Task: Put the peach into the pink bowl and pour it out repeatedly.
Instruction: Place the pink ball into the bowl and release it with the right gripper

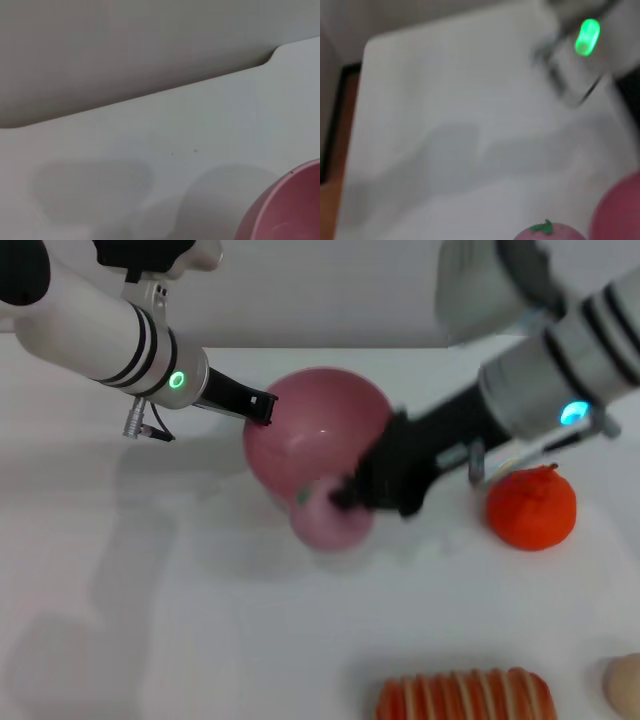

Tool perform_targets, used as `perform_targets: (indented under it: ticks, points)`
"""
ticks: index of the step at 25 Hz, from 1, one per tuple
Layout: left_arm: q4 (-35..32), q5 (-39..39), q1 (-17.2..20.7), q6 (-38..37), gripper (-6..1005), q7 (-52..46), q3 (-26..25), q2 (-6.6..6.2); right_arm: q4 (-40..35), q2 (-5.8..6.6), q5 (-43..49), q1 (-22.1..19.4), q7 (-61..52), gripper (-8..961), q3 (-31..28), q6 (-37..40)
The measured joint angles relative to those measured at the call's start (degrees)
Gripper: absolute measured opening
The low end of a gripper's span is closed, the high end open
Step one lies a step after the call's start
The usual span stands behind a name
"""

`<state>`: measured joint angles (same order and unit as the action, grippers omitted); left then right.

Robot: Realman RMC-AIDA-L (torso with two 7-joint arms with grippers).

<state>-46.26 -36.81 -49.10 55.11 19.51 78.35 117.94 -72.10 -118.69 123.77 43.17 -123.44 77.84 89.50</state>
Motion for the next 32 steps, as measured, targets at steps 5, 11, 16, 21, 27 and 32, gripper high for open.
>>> perform_targets:
  ticks: [5, 11, 16, 21, 27, 32]
  points:
    - [0.0, 0.0, 0.1, 0.0, 46, 0.0, 0.2, 0.0, -8.2, -0.13, -1.3, -1.7, -0.5, 61, -4.0, -1.3]
    - [-0.2, -1.0, 0.1, 0.0, 46, 0.0, 0.2, 0.08, -3.7, -0.15, -1.5, -2.4, -0.5, 84, -3.4, -10.4]
    - [-0.5, -1.5, 0.2, 0.0, 45, 0.1, 0.3, 0.05, 0.5, 0.02, -1.2, -1.5, 0.0, 103, -2.9, -14.1]
    - [-0.5, -1.5, -0.1, -0.1, 45, 0.6, 0.3, 0.05, 1.1, -0.02, -1.3, -1.5, 0.8, 123, -2.8, -15.8]
    - [-0.2, -1.5, -0.1, -0.2, 45, 0.8, 0.1, 0.08, 1.2, -0.05, -1.4, -1.8, 1.0, 180, -2.9, -17.2]
    - [-0.3, -1.5, 0.1, -0.2, 46, 0.8, 0.1, 0.04, 1.1, -0.06, -1.5, -2.1, 1.0, 370, -3.3, -18.2]
